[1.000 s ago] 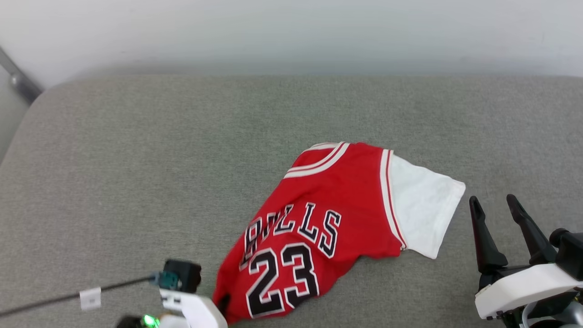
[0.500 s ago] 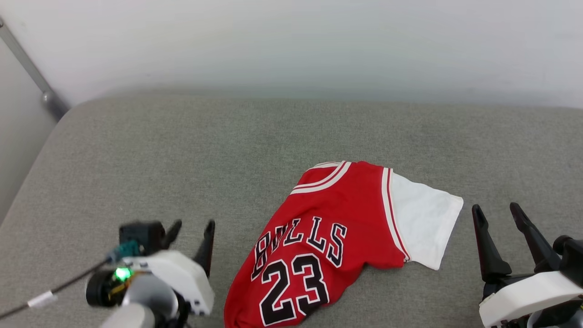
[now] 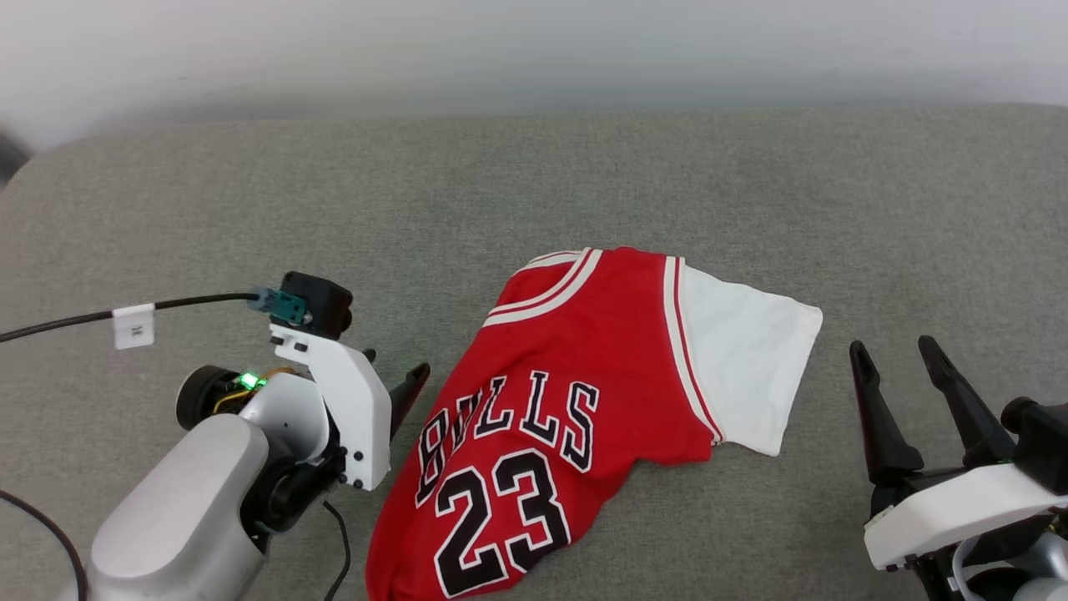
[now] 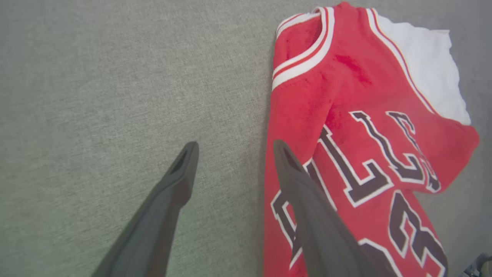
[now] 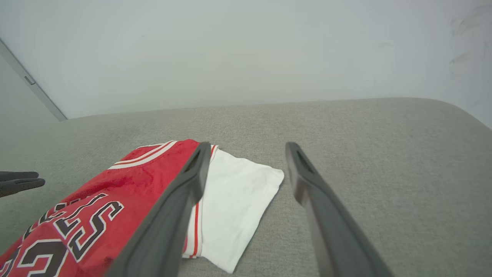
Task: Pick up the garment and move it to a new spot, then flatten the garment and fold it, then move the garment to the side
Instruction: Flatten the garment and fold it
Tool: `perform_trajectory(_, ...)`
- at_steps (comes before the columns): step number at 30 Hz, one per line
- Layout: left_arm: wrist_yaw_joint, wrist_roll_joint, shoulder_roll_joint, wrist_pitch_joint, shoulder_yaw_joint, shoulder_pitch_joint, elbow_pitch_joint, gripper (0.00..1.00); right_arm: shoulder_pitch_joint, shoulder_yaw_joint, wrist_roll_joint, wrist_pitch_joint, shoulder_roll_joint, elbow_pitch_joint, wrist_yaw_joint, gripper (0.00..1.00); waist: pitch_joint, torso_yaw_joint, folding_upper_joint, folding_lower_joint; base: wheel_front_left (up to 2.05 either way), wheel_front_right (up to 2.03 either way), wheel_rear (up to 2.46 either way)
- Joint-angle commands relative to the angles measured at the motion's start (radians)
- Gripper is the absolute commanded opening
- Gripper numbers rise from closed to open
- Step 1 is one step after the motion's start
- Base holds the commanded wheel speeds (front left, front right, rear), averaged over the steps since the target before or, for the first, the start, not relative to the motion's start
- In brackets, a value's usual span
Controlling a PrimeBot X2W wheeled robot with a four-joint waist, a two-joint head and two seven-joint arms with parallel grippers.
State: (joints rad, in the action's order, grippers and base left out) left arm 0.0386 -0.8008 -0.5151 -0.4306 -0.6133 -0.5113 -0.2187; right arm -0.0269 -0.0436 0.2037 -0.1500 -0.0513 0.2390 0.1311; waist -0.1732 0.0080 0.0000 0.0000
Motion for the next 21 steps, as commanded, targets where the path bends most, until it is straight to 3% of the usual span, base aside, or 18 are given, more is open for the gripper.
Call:
perform_trajectory(1,-0.017,-0.013,0.0,-0.031,-0.014,-0.015,-0.013,1.0,0.011,0.002,0.006,0.007,0.002,-0.006,-0.001,1.0,-0.026,-0.026,0.0,0.0,0.0,0.0,0.0)
perform_trajectory(6,-0.076,-0.034,-0.006,-0.167,-0.081,-0.031,-0.073,1.0,0.025,0.007,0.023,0.02,0.002,-0.035,-0.001,1.0,-0.052,-0.053,0.0,0.0,0.0,0.0,0.0)
perform_trajectory(13,-0.116,-0.041,0.02,-0.331,-0.197,-0.001,-0.15,1.0,0.042,0.011,0.034,0.027,0.002,-0.063,-0.001,1.0,-0.069,-0.072,0.0,0.0,0.0,0.0,0.0)
perform_trajectory(14,-0.119,-0.043,0.028,-0.345,-0.211,0.008,-0.158,0.8,0.046,0.012,0.036,0.027,0.002,-0.066,-0.001,1.0,-0.07,-0.074,0.0,0.0,0.0,0.0,0.0)
perform_trajectory(16,-0.13,-0.034,0.043,-0.349,-0.234,0.007,-0.163,0.0,0.049,0.013,0.039,0.028,0.002,-0.07,-0.001,1.0,-0.069,-0.078,0.0,0.0,0.0,0.0,0.0)
perform_trajectory(21,-0.095,0.043,0.042,-0.236,-0.211,-0.058,-0.149,0.0,0.038,0.002,0.041,0.024,0.002,-0.084,-0.001,1.0,-0.044,-0.072,0.0,0.0,0.0,0.0,0.0)
